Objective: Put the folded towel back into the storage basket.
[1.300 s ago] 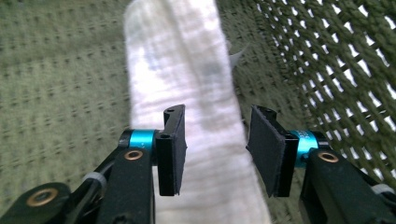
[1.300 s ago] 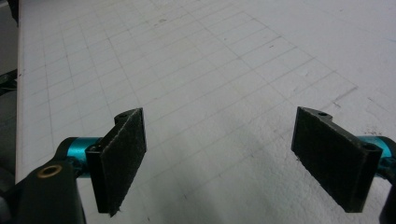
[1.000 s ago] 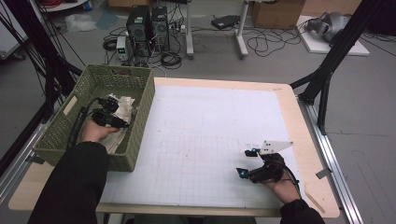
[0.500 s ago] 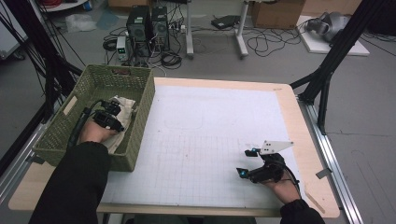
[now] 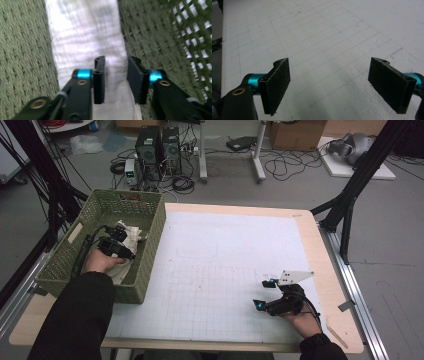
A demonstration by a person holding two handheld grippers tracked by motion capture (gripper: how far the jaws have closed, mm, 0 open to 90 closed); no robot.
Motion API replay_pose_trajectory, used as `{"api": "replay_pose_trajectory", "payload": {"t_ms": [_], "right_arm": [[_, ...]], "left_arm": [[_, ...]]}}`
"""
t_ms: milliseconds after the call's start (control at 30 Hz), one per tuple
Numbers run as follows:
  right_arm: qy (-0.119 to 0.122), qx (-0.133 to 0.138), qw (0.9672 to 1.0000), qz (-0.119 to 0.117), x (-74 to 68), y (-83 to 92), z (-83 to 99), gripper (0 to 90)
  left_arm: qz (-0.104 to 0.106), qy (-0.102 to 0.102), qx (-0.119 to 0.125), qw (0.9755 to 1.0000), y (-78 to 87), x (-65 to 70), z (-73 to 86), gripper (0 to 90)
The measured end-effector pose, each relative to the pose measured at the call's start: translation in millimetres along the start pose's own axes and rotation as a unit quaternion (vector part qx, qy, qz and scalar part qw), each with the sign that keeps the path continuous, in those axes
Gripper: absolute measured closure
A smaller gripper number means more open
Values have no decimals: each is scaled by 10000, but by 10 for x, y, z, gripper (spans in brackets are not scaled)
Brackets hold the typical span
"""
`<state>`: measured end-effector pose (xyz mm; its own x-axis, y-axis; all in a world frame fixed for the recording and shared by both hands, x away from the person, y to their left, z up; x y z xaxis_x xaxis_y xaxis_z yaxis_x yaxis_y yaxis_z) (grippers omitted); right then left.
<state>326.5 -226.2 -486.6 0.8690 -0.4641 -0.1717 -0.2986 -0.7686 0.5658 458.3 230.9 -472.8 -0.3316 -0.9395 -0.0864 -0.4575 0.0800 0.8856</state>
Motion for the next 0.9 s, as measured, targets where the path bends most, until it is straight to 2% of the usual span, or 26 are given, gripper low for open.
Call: {"api": "replay_pose_trajectory", "payload": {"t_ms": [67,233,300,333,367,433,467,567,633,700,733,800,833,900], "right_arm": [[-17,-1,10000,-3,-8,-1,0,172],[-4,55,10000,7,-9,22,-16,172],[1,68,10000,1,-12,22,-20,172],[-1,69,10000,6,-14,20,-21,172],[20,61,10000,3,-12,13,-19,171],[-12,45,10000,0,-12,8,-16,172],[-11,41,10000,2,-12,6,-14,172],[-24,44,10000,-10,-9,11,-10,171],[-24,58,10000,-15,-1,10,-11,172],[-36,32,10000,-39,-10,5,-5,171],[-10,23,10000,-48,-12,1,-3,172],[5,36,10000,-62,-21,-3,-5,172],[2,22,10000,-83,-34,0,-4,172],[27,39,9999,-95,-46,7,-8,172]], "left_arm": [[-1,-6,122,9999,23,-1,-27,644],[-167,11,499,9986,47,-28,-102,653],[-238,89,775,9967,65,-44,-167,664],[-225,272,1072,9936,78,-53,-247,674],[-295,362,1265,9909,85,-75,-303,675],[-432,502,1431,9875,82,-128,-388,691],[-430,623,1453,9865,64,-146,-432,695],[-499,622,1457,9861,-27,-155,-509,697],[-540,639,1548,9844,-82,-151,-537,704],[-494,558,1387,9875,-170,-124,-511,712],[-495,422,1223,9904,-239,-101,-463,713],[-483,274,885,9945,-344,-63,-362,712],[-528,143,878,9946,-372,-42,-346,713],[-610,65,883,9942,-377,-34,-353,719]]}}
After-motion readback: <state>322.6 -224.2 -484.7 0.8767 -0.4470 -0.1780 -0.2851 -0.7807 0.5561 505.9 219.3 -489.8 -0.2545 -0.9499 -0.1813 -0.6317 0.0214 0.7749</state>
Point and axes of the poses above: each handheld gripper's, and its own axes: y roughly backward along the jaws, z roughly out of its underside, x roughly to its right, the point moved 9 cm from there along -y, roughly forward along the jaws, and after that the axes turned 4 degrees about -z, right-handed, at the moved point
